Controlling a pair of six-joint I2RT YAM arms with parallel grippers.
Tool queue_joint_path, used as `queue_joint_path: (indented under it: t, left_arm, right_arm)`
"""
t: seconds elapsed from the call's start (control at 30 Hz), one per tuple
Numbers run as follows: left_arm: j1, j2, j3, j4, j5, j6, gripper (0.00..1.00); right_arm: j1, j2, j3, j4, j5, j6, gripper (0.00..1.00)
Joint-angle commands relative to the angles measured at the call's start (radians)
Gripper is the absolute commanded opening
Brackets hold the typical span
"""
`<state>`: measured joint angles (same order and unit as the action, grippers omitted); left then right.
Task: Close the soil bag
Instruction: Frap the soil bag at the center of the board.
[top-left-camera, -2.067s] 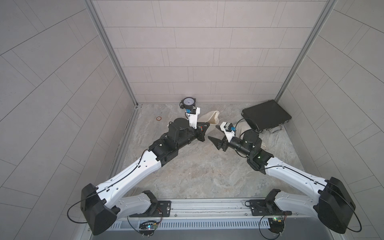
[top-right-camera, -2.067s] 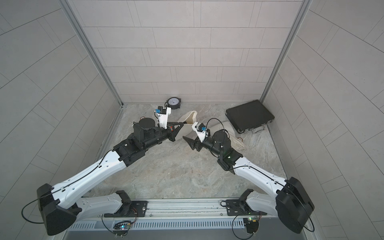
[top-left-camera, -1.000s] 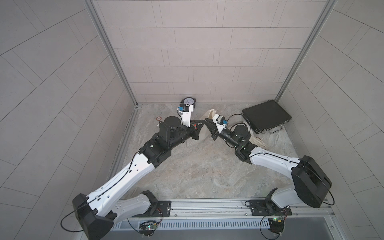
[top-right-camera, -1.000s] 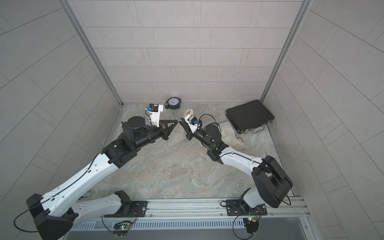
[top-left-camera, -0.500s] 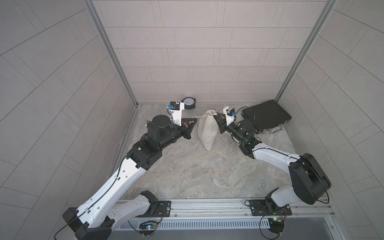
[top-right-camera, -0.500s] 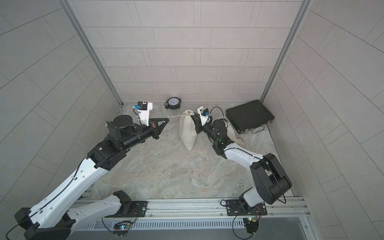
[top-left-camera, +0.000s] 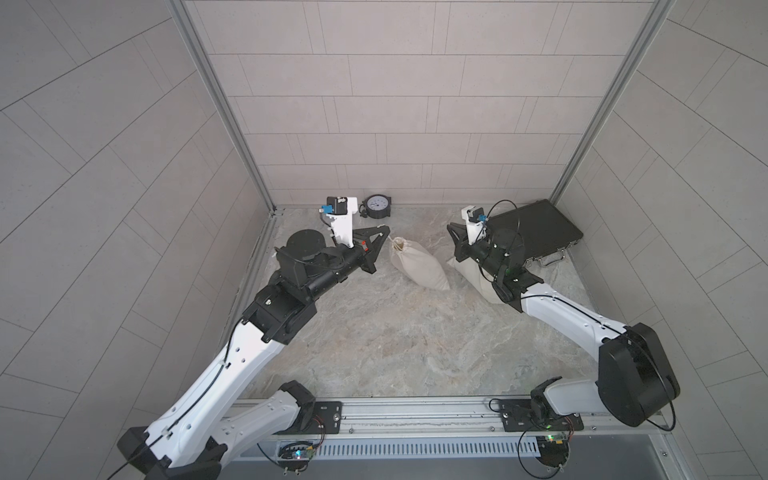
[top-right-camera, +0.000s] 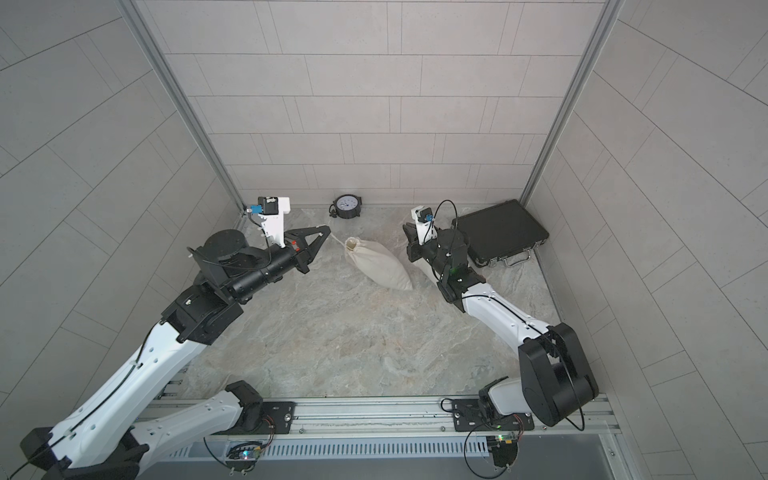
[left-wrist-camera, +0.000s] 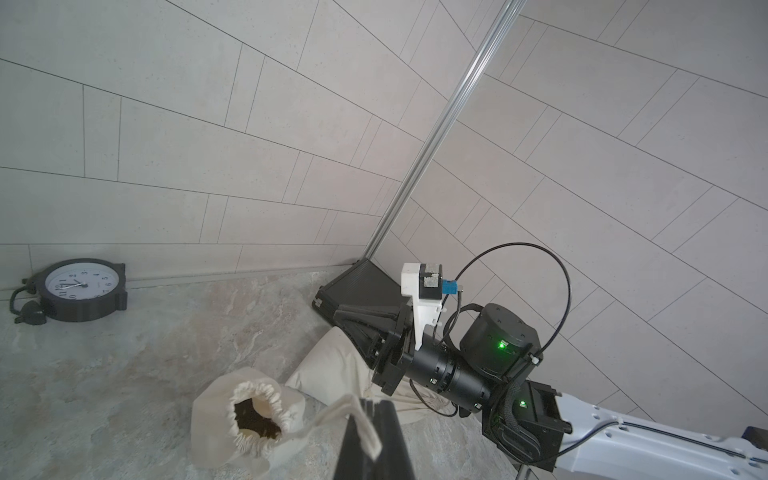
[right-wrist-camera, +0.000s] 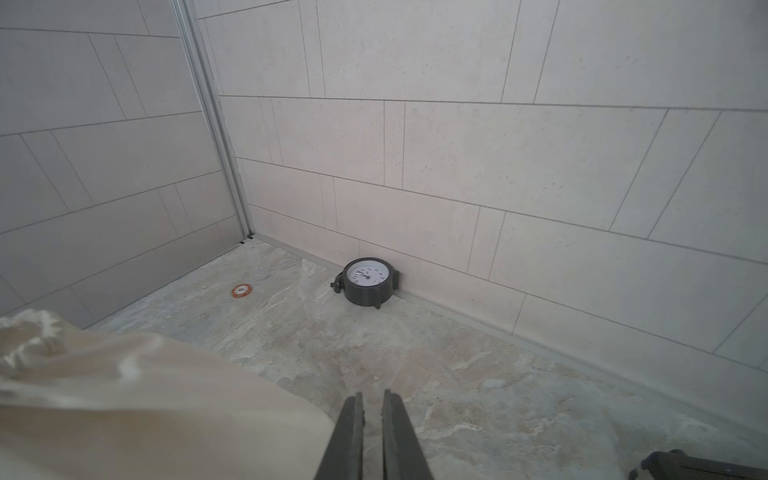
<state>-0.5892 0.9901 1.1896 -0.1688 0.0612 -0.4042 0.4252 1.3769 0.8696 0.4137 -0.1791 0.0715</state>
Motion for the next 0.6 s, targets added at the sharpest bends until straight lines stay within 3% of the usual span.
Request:
queue_joint_path:
  t: [0.0, 0.33, 0.57]
  left_arm:
    - [0.004, 0.043, -0.007, 0.08, 0.069, -0.034, 0.0]
    - [0.004, 0.078, 0.073, 0.065, 0.121, -0.025, 0.0]
    - [0.004, 0.059, 0.104, 0.055, 0.124, -0.028, 0.0]
  right_arm:
    - [0.026, -0.023, -0.049, -0.046, -0.111, -0.001, 0.28]
    - [0.187, -0.14, 0.012, -0.097, -0.327, -0.111, 0.61]
    - [0.281, 0.001, 0.158, -0.074, -0.338, -0.148, 0.63]
